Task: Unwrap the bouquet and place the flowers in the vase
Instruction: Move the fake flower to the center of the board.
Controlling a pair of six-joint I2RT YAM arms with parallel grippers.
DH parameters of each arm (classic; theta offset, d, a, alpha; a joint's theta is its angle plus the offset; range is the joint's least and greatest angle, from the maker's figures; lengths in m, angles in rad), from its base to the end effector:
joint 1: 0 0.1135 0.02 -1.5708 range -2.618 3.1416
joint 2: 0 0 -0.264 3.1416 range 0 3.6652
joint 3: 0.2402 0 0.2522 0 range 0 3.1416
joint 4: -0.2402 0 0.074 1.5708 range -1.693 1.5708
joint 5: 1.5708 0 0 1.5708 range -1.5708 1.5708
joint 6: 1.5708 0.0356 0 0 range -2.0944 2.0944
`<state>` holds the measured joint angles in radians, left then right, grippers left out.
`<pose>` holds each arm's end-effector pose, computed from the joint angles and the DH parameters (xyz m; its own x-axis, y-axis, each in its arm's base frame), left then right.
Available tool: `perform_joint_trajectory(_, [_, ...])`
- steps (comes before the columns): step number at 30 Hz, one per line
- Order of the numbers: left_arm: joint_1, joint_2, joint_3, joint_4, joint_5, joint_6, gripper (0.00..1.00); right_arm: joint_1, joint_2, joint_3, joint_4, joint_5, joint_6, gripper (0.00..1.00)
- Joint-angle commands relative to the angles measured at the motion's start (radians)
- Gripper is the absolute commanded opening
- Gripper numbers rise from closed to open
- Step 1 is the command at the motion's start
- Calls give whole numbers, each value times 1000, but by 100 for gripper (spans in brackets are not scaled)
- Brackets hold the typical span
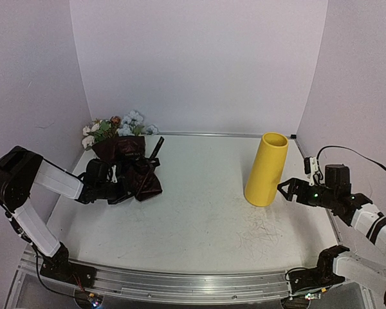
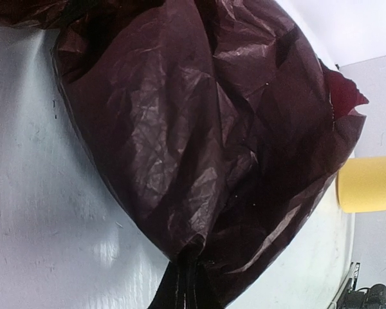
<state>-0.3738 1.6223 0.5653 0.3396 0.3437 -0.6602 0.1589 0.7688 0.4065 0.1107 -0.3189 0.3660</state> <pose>0.2630 -0.1161 0.1226 -0.8392 -0.2910 -0.4593 0.0829 0.7663 -0.6371 0.1809 0.0403 0.2395 -0.3906 0.2816 -0.8764 -0.3323 0.8447 0.4195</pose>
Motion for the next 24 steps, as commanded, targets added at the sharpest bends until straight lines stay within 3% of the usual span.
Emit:
perform_joint_trajectory(1, [-37,-140,-54,23,20,-34,0,8,-24,45,-47,9,-4,98])
perform_joint_trajectory(13, [-286,-326,-185,24,-86,-93,0,71,-4,7,24,5,-1,97])
perform_joint_trajectory(24, [-569,-187,-111,26,-237,-152,0,89,25,-127,272,13,69,97])
